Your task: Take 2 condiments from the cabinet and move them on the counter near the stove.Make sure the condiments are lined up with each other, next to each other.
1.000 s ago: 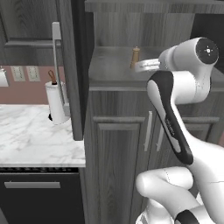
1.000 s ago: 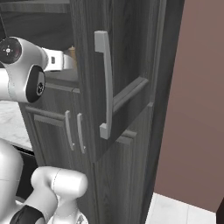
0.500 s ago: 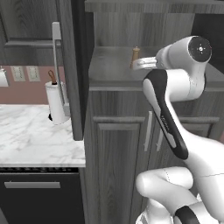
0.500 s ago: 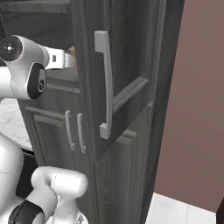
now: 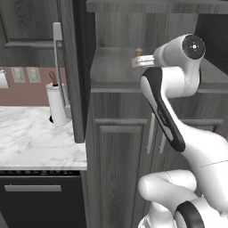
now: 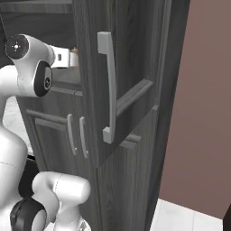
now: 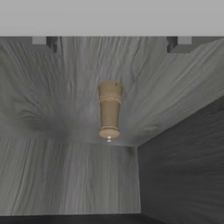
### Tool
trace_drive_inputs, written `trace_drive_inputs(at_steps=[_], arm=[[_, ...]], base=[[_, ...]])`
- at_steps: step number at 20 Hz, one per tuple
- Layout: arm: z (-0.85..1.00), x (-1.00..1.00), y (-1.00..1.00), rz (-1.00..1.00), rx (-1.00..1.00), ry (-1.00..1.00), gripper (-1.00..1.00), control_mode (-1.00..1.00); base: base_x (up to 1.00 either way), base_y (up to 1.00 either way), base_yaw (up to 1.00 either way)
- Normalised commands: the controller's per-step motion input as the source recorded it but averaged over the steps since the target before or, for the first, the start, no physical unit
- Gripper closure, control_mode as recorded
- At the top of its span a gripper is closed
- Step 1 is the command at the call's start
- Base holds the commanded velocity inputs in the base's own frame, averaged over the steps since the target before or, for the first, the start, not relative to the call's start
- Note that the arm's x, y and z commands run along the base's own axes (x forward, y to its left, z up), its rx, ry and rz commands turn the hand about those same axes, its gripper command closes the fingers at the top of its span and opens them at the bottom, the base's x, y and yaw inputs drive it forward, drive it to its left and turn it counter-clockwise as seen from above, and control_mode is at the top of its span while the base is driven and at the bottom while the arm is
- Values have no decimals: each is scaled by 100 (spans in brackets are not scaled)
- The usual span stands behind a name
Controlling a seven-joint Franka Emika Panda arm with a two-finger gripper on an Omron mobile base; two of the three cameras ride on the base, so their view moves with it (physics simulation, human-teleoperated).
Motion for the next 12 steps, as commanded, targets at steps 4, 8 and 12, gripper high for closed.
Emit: trace_drive_inputs(at_steps=[4,8,12], arm=[[-5,38,0,0,0,0,-100,-100],[-8,32,0,0,0,0,-100,-100],[-11,22,0,0,0,0,-100,-100]], base=[[0,0,0],[0,0,0],[0,0,0]])
